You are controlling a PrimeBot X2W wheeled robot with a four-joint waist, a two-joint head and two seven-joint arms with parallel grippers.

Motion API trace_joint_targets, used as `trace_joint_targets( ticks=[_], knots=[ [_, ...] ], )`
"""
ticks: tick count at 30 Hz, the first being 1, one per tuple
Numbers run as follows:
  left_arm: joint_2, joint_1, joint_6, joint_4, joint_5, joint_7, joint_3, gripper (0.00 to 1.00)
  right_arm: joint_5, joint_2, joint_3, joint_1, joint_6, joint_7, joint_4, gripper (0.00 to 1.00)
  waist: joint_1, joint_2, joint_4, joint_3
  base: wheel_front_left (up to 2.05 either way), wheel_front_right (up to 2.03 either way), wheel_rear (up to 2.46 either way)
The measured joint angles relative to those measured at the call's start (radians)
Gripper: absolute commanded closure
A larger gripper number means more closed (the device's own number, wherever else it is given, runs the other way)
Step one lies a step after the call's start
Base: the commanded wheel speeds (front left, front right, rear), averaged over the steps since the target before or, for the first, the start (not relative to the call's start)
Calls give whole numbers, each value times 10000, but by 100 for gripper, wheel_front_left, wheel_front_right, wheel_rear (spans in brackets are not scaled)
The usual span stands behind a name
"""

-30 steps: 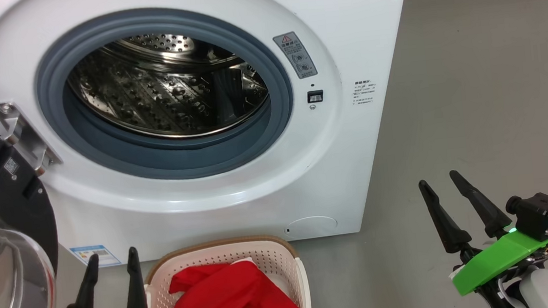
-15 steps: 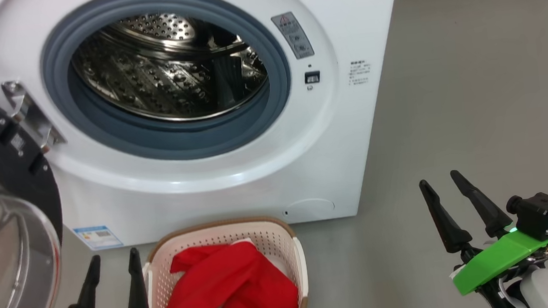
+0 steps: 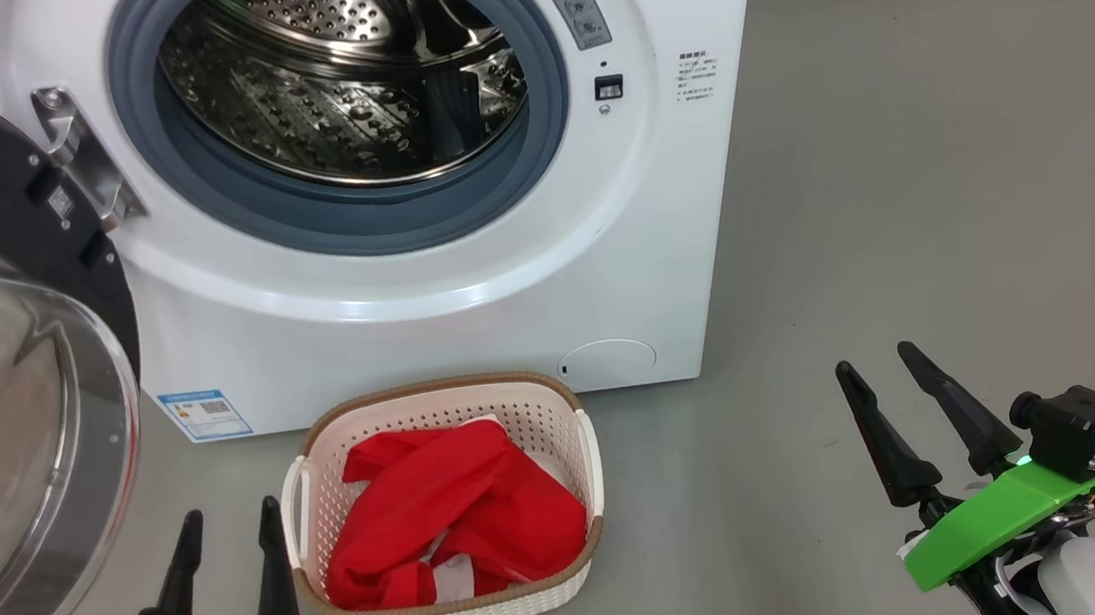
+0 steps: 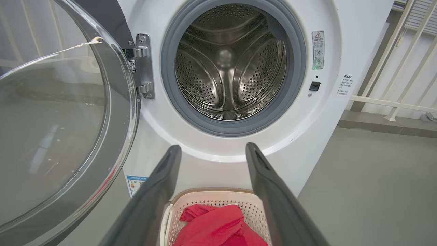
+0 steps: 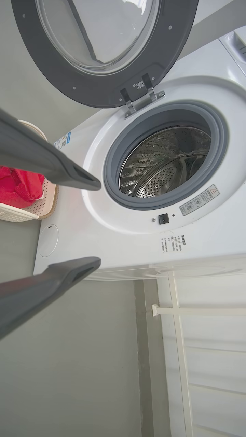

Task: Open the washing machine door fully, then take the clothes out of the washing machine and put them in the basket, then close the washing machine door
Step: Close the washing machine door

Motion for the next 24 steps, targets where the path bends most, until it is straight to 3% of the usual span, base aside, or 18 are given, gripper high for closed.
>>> trace_joint_targets(
  ticks=[24],
  knots=[
    [10, -3, 15, 2, 6, 0, -96, 0, 0, -44, 52, 0, 0, 0, 2, 0, 0, 0, -1, 54, -1, 1, 0]
  ],
)
